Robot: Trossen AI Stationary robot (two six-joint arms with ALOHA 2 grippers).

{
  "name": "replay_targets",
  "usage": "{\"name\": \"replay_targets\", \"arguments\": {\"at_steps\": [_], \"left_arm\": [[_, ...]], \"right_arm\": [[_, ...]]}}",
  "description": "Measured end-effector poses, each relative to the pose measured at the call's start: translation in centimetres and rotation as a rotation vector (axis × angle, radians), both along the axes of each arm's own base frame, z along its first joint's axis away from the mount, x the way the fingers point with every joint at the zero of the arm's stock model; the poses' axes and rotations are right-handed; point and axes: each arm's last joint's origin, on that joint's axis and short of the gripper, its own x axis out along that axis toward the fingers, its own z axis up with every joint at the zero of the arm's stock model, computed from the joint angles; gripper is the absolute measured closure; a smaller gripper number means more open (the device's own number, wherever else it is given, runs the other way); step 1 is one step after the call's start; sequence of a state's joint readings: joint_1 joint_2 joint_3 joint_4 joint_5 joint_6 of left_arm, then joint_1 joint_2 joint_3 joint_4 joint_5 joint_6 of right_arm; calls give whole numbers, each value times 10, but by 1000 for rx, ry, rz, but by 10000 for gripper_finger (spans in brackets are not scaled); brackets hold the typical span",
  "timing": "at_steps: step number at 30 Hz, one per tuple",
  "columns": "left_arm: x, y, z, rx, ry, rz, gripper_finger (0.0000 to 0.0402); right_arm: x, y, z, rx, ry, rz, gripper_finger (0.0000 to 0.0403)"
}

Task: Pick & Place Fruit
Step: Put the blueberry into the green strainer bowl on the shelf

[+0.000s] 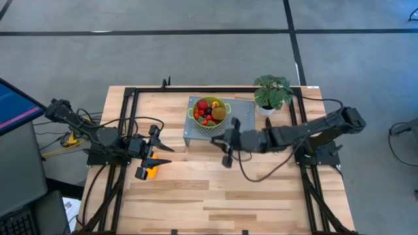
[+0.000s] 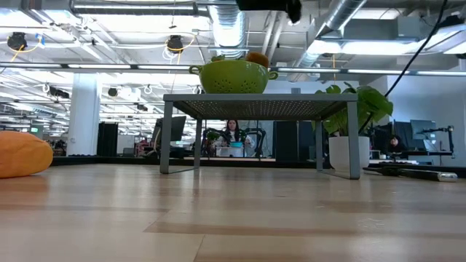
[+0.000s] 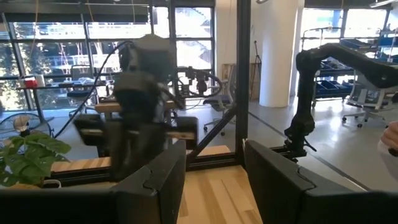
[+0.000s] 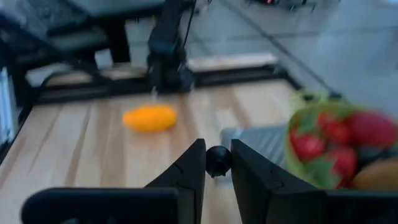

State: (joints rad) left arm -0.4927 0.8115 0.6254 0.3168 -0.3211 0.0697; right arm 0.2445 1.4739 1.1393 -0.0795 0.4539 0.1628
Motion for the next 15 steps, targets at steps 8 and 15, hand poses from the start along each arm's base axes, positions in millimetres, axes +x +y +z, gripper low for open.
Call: {"name": "replay_targets", "arguments": {"at_steps": [8, 15], "left_arm": [[0, 0, 0, -1, -1, 2, 243], [0, 0, 1, -3, -5, 1, 243]], "right_arm": [[15, -59, 10, -35, -117, -102, 344], [20, -100, 1, -24, -95, -223, 344]]}}
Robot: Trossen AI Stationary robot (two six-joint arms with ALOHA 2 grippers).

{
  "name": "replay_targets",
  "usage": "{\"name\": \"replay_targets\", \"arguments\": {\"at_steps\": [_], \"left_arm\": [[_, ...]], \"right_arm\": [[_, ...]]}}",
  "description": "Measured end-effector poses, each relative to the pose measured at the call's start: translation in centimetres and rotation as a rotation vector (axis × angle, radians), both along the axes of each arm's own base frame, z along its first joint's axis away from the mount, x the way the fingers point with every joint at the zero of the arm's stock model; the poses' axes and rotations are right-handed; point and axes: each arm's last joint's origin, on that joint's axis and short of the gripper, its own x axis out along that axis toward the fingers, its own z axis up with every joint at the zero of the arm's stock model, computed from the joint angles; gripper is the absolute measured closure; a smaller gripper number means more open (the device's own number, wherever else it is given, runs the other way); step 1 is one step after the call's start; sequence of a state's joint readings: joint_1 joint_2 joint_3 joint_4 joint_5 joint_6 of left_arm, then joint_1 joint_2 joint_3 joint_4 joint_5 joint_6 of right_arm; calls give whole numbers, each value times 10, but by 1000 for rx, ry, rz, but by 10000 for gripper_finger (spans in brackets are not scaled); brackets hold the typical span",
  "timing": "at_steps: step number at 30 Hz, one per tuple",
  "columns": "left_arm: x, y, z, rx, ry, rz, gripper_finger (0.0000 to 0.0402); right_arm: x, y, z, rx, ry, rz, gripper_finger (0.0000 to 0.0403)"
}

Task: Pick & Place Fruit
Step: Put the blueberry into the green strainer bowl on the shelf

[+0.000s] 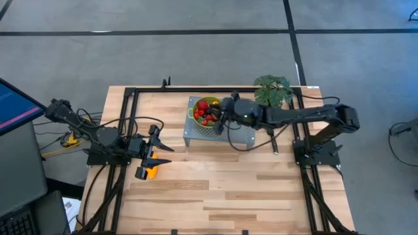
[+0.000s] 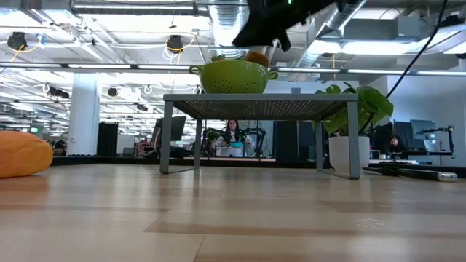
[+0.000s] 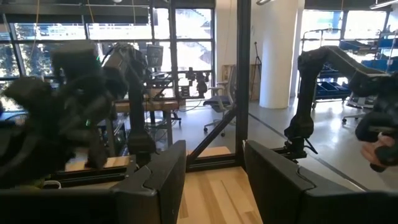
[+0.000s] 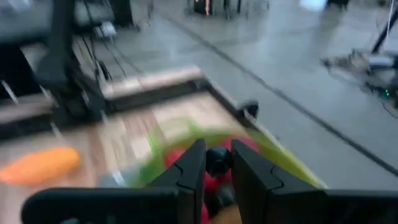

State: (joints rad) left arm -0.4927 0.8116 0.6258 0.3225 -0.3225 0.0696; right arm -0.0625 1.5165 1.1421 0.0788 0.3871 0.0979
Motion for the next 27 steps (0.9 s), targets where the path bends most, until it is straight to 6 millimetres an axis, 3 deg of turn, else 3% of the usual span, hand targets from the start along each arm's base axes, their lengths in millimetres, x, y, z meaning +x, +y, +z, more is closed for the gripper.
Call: {"name": "replay_targets", "arguments": {"at_steps": [3, 19, 27], "left_arm": [[0, 0, 0, 0, -1, 0, 243], [0, 0, 0, 0, -2, -4, 243], [0, 0, 1, -4, -9, -3, 243]], "right_arm": [[3, -7, -10, 11, 38, -9, 344], [9, -11, -21, 20, 76, -11, 344], [9, -11, -21, 20, 69, -11, 310]]}}
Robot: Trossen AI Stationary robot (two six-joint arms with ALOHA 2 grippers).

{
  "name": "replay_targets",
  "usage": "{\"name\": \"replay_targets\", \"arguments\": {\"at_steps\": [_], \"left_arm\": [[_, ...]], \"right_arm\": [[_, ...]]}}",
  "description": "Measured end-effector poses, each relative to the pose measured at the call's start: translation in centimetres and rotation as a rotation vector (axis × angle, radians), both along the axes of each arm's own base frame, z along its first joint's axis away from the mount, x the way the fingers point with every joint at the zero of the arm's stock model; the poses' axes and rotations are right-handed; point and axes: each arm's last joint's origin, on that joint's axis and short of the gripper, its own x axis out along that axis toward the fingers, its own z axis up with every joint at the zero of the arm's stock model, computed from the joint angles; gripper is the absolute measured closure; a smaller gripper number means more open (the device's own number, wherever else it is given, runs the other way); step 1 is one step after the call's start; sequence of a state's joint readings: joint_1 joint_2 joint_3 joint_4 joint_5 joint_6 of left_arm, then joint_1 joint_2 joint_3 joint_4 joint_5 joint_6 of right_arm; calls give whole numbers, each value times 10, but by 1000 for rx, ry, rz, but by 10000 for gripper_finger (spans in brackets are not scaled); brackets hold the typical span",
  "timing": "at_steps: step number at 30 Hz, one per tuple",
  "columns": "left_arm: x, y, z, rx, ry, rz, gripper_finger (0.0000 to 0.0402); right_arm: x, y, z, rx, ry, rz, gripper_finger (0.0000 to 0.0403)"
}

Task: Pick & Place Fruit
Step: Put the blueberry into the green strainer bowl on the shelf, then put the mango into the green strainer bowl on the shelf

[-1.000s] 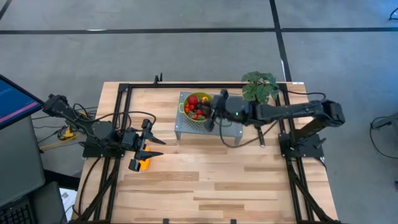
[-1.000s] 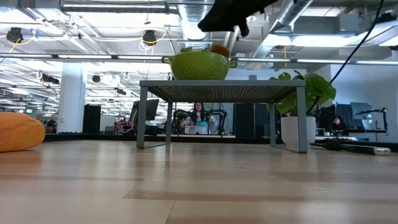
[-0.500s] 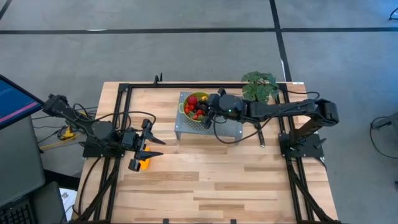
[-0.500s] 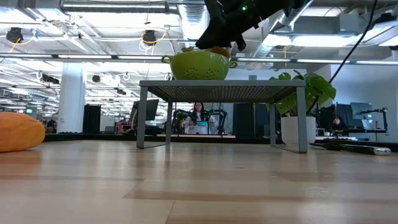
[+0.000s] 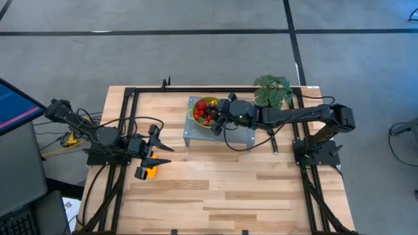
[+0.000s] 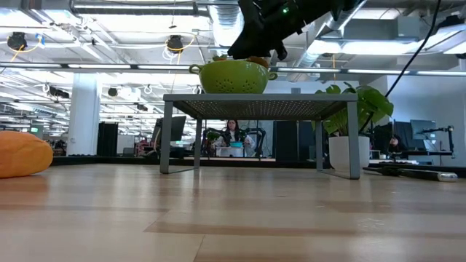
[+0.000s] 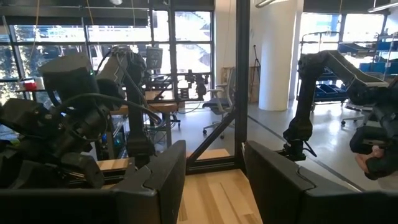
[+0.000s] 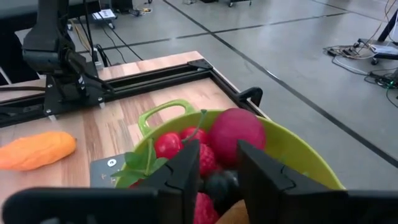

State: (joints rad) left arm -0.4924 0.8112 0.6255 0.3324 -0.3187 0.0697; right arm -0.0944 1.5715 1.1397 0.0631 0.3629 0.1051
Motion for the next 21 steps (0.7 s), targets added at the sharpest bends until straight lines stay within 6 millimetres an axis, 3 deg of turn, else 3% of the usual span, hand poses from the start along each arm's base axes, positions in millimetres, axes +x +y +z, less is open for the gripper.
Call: {"name": "replay_targets", "arguments": {"at_steps": [5, 8, 12, 18, 21], "left_arm": [[0, 0, 0, -1, -1, 1, 243], [0, 0, 0, -3, -5, 4, 243], [0, 0, 1, -4, -6, 4, 243], [0, 0, 1, -5, -9, 4, 243], [0, 0, 1, -6, -10, 4, 243]], "right_arm": [[-1, 3, 2, -7, -4, 11, 281], [0, 14, 14, -35, -20, 50, 266], [-8, 46, 44, -113, -74, 164, 255], [-35, 100, 67, -135, -69, 340, 260], [-50, 125, 66, -82, -26, 391, 270]]}}
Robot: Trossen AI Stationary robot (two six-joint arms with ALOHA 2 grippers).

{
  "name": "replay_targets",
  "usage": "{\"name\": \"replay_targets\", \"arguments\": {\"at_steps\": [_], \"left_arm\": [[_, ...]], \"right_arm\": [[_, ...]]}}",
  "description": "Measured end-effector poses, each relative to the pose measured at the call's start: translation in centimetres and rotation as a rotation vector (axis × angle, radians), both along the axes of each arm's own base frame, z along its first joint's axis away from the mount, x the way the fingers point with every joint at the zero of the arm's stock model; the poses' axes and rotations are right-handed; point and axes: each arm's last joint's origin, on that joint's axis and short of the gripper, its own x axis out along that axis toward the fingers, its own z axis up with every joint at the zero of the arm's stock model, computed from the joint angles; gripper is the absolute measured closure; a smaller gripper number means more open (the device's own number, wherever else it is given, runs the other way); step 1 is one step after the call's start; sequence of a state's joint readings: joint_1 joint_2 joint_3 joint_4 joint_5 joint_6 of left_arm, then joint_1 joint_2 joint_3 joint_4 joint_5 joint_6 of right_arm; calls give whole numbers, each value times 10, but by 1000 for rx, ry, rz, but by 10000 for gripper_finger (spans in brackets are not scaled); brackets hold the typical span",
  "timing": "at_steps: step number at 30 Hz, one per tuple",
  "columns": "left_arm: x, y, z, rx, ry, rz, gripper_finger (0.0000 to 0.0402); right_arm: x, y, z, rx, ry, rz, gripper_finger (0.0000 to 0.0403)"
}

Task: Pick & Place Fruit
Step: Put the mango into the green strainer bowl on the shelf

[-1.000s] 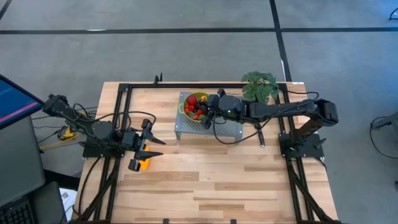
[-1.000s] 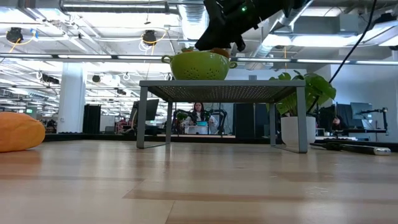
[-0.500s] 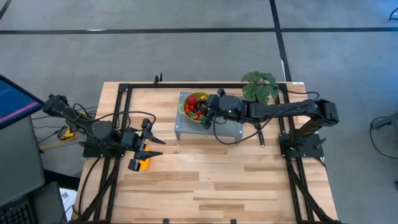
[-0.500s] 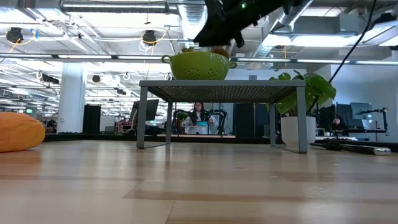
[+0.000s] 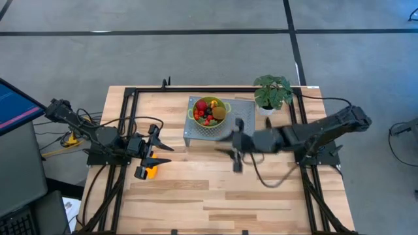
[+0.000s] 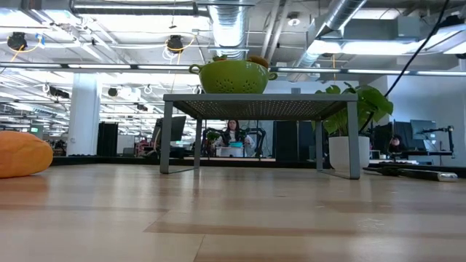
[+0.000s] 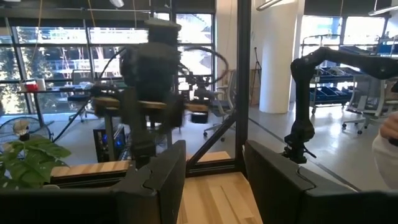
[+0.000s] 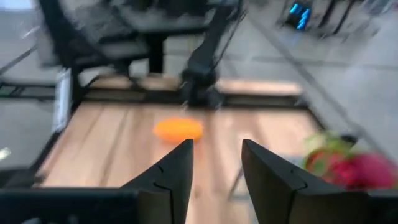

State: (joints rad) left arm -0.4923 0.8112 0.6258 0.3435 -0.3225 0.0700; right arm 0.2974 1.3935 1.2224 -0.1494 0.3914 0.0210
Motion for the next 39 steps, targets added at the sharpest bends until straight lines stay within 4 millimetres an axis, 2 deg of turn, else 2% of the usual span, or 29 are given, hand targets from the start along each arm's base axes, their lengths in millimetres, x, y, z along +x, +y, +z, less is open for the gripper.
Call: {"name": "replay_targets", "arguments": {"at_steps": [6, 13, 18, 22, 30, 34, 39], "left_arm": [[0, 0, 0, -2, -4, 0, 243], [-1, 0, 4, -21, -41, -4, 243], [-1, 1, 7, -37, -71, -4, 243], [-2, 1, 9, -47, -88, -4, 243], [-2, 1, 11, -60, -102, -4, 243], [-2, 1, 12, -67, -111, -1, 243], [-3, 2, 14, -106, -126, 9, 243]], "right_arm": [[-21, 47, -24, 33, 168, -30, 290], [-38, 96, -74, 40, 370, -123, 295], [-39, 119, -110, 39, 444, -185, 295], [-35, 129, -134, 40, 479, -228, 295], [-35, 127, -173, 71, 579, -416, 295], [-43, 124, -187, 82, 663, -521, 294], [-61, 122, -191, 94, 694, -635, 294]]}}
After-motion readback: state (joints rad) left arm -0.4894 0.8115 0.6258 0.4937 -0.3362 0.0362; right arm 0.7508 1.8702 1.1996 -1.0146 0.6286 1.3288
